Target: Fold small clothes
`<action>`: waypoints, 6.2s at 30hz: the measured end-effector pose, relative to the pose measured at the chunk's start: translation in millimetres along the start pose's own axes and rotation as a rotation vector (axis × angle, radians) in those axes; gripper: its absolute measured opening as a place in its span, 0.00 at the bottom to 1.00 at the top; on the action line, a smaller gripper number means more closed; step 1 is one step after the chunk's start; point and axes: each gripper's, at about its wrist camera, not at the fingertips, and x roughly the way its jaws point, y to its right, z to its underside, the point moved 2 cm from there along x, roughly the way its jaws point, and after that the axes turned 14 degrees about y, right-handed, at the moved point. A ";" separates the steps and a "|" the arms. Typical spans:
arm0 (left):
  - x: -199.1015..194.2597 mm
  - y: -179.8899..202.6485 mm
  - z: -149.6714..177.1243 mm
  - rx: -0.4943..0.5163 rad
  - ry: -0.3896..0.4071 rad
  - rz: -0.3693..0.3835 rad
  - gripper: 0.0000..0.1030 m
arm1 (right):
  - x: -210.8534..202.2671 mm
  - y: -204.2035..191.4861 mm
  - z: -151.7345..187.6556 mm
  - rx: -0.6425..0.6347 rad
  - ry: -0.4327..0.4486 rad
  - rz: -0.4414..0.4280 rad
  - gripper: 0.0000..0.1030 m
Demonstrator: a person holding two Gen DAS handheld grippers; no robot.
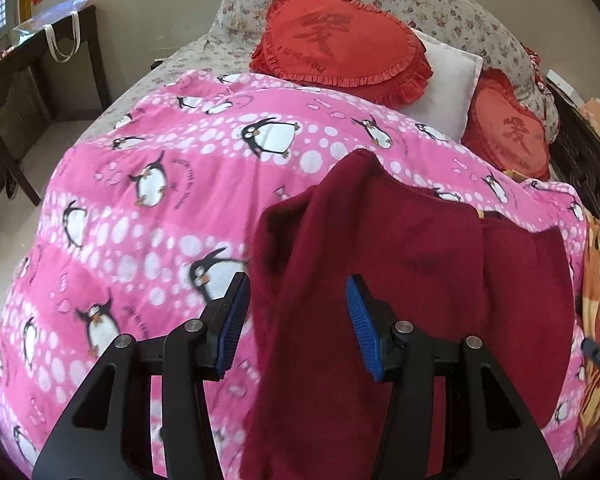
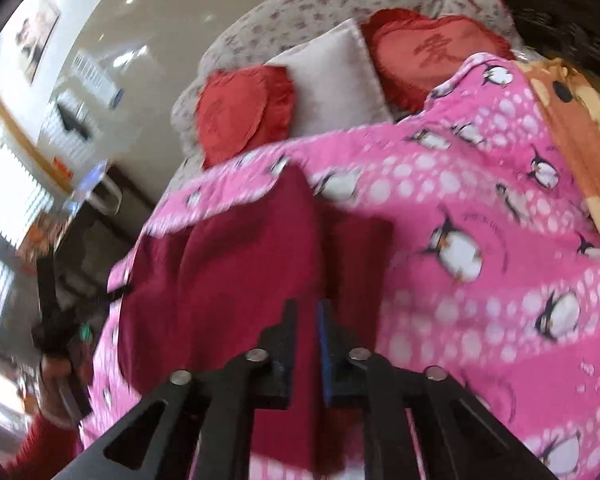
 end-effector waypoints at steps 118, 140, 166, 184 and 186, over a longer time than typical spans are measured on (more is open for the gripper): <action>-23.8 -64.3 97.5 -0.279 -0.092 0.177 0.72 | 274.3 -295.4 44.3 -0.531 -0.322 -0.021 0.44; -71.4 19.3 60.1 -0.174 0.001 0.313 0.23 | 176.8 -219.4 -30.8 -0.128 -0.183 -0.336 0.08; -117.6 69.5 64.7 -0.060 0.072 0.363 0.21 | 182.5 -242.8 -3.5 -0.325 -0.326 -0.243 0.26; -148.8 201.9 87.3 0.233 -0.020 0.519 0.21 | 77.8 23.5 -35.9 0.102 -0.139 -0.101 0.22; -141.2 185.9 83.8 0.248 0.003 0.449 0.21 | 68.5 22.8 -38.9 0.123 -0.138 -0.110 0.33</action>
